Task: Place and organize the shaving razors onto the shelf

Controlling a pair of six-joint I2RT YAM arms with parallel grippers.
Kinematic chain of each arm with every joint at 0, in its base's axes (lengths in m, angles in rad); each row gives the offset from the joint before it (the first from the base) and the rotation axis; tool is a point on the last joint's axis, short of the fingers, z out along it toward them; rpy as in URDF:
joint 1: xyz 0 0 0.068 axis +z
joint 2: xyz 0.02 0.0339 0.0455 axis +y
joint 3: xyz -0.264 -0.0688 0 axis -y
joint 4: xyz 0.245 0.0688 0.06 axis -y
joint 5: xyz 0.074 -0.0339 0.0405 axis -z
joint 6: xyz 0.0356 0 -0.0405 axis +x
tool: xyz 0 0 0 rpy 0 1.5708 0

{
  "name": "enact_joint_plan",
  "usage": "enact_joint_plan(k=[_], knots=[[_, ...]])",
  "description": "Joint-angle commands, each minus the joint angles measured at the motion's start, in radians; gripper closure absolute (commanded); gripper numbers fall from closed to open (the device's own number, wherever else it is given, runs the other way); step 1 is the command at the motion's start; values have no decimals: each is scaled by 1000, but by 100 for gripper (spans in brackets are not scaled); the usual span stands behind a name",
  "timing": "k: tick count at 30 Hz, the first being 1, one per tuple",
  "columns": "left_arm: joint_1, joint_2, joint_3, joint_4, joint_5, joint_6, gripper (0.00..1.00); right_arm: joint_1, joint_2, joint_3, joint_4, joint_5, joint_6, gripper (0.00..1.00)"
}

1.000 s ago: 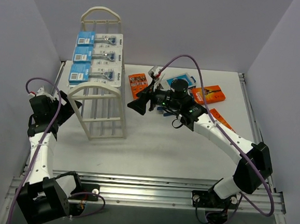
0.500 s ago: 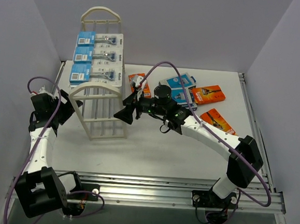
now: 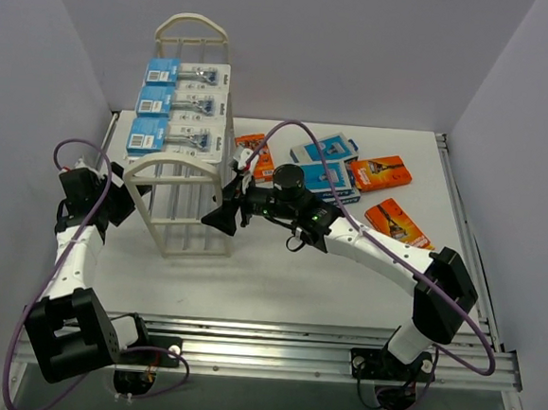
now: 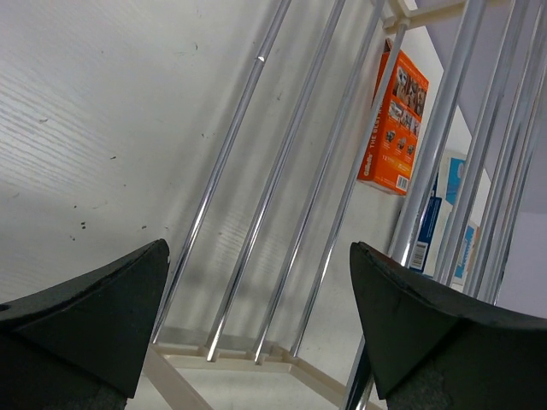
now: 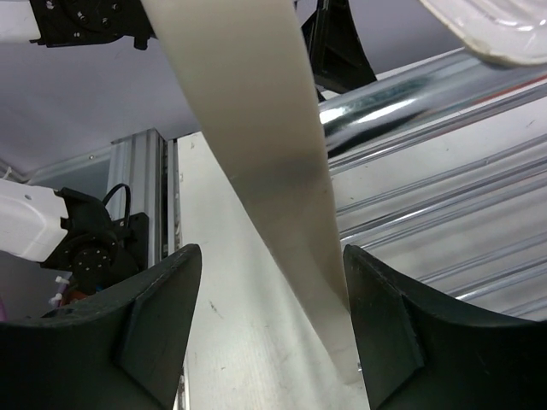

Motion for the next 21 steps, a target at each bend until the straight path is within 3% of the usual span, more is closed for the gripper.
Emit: enact_joint_plan(k=[1,21], knots=[[-6,4,64,60,50,-12,4,37,-33,-9,55,-11,-5,38],[-125,31,96,76,13,-25,4,94,12,26,73,36,30,38]])
